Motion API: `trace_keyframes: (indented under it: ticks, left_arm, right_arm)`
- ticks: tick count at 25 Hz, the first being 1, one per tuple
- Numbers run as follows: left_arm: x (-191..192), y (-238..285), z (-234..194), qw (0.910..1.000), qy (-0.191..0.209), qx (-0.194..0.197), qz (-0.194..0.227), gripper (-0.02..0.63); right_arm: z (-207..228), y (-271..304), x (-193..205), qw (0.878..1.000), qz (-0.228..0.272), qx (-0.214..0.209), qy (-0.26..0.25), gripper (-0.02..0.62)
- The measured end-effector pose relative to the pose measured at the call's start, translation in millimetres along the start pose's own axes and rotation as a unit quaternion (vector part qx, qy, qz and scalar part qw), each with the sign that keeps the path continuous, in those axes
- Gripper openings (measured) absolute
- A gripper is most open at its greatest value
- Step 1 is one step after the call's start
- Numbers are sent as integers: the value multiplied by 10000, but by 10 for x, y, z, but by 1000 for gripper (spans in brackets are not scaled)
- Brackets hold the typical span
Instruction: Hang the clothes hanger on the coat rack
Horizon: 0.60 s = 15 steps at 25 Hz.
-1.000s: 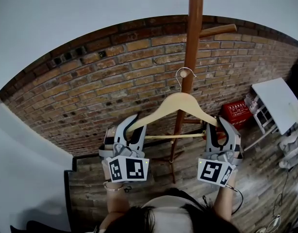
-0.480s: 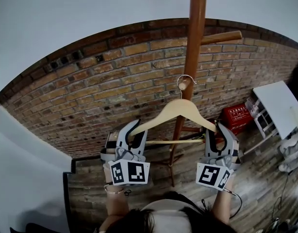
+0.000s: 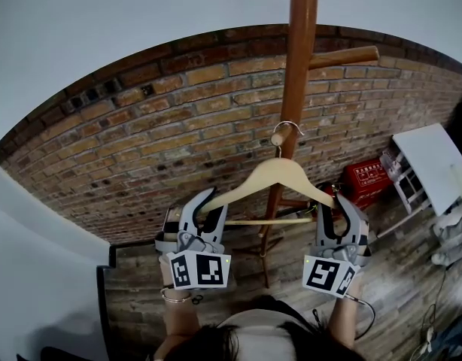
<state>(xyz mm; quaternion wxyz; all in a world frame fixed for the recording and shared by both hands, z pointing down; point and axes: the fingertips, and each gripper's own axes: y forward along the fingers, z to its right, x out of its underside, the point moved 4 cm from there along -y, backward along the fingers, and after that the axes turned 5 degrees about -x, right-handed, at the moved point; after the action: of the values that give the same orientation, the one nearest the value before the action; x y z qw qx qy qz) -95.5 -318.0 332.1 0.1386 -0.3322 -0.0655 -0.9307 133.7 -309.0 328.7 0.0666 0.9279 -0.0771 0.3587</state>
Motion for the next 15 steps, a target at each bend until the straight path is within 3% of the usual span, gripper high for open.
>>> trace_keyframes:
  ticks: [15]
  left_arm:
    - [82, 52, 9, 9993, -374, 41, -34, 127]
  right_arm:
    - [-13, 37, -26, 9997, 163, -8, 206, 129]
